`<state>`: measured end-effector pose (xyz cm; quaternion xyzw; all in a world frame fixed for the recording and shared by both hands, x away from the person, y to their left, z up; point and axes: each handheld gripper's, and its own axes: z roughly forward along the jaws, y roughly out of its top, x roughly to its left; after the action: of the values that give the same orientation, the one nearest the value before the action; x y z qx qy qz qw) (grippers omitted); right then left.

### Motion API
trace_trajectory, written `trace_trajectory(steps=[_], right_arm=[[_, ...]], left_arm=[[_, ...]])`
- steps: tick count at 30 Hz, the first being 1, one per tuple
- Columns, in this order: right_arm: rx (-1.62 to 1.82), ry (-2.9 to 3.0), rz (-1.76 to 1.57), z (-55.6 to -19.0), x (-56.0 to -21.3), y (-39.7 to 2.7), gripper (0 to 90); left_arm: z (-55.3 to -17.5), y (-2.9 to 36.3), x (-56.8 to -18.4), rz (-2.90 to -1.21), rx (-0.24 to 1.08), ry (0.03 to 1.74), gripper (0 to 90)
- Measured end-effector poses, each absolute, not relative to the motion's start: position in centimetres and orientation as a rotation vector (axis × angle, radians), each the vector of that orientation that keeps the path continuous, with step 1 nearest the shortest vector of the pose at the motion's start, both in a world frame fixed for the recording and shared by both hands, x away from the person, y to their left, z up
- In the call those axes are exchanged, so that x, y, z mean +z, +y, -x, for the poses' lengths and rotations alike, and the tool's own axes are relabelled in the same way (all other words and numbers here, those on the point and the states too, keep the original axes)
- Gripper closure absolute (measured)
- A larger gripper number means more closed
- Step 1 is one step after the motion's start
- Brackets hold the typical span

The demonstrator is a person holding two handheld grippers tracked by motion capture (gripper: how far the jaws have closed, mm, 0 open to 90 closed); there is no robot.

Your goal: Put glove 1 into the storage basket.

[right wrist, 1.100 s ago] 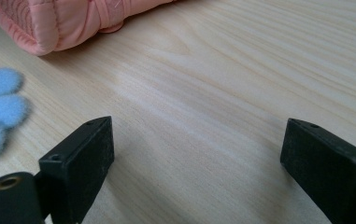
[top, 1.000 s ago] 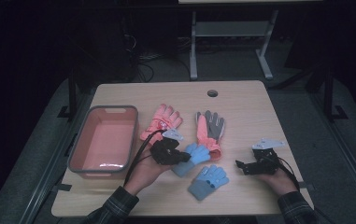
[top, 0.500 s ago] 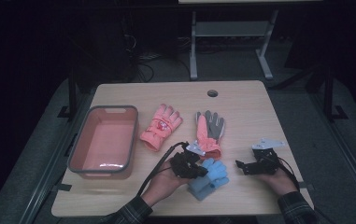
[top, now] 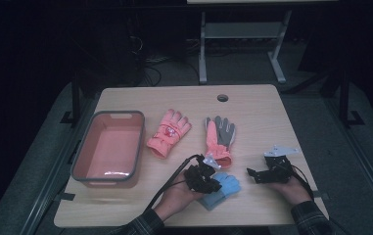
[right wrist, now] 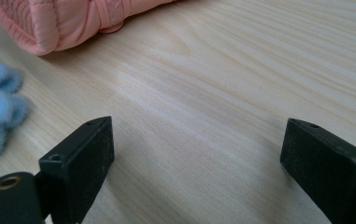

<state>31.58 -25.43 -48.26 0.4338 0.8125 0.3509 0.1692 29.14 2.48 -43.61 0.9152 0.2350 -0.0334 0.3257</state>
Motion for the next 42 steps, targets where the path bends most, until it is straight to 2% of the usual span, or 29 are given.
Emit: trace_trajectory(steps=[4, 5, 7, 9, 10, 12, 15, 20, 30, 36, 42], right_arm=[[0.997, 2.310, -1.233, -31.6, -48.3, -25.4, 9.2], [0.997, 2.310, -1.233, -31.6, -48.3, -25.4, 9.2], [0.998, 2.310, -1.232, -31.6, -48.3, -25.4, 9.2], [0.997, 2.310, -1.232, -31.6, -48.3, -25.4, 9.2], [0.997, 2.310, -1.232, -31.6, -48.3, -25.4, 9.2], [0.997, 2.310, -1.232, -31.6, -48.3, -25.4, 9.2], [0.997, 2.310, -1.232, -31.6, -48.3, -25.4, 9.2], [0.998, 2.310, -1.231, -31.6, -48.3, -25.4, 9.2], [1.000, 2.312, -1.228, -31.6, -48.3, -25.4, 9.2], [1.003, 2.312, -1.229, -31.6, -48.3, -25.4, 9.2], [1.003, 2.312, -1.229, -31.6, -48.3, -25.4, 9.2]], left_arm=[[-29.0, 2.5, -43.5, -2.396, -0.081, 0.610, 54.4], [-29.0, 2.5, -43.4, -2.387, -0.085, 0.612, 54.4], [-28.8, 2.6, -43.2, -2.378, -0.062, 0.608, 43.0], [-28.6, 2.6, -43.2, -2.396, -0.022, 0.594, 26.8], [-28.5, 2.5, -43.3, -2.397, -0.007, 0.596, 26.8], [-28.6, 2.4, -43.6, -2.394, -0.014, 0.606, 20.3], [-28.7, 2.1, -44.1, -2.410, -0.016, 0.613, 15.9], [-28.7, 1.6, -45.1, -2.416, -0.008, 0.630, 15.4], [-28.2, 1.1, -46.0, -2.465, 0.093, 0.578, 16.2], [-27.9, 1.4, -46.0, -2.459, 0.121, 0.552, 23.7], [-28.1, 1.8, -45.8, -2.459, 0.116, 0.541, 38.1]])
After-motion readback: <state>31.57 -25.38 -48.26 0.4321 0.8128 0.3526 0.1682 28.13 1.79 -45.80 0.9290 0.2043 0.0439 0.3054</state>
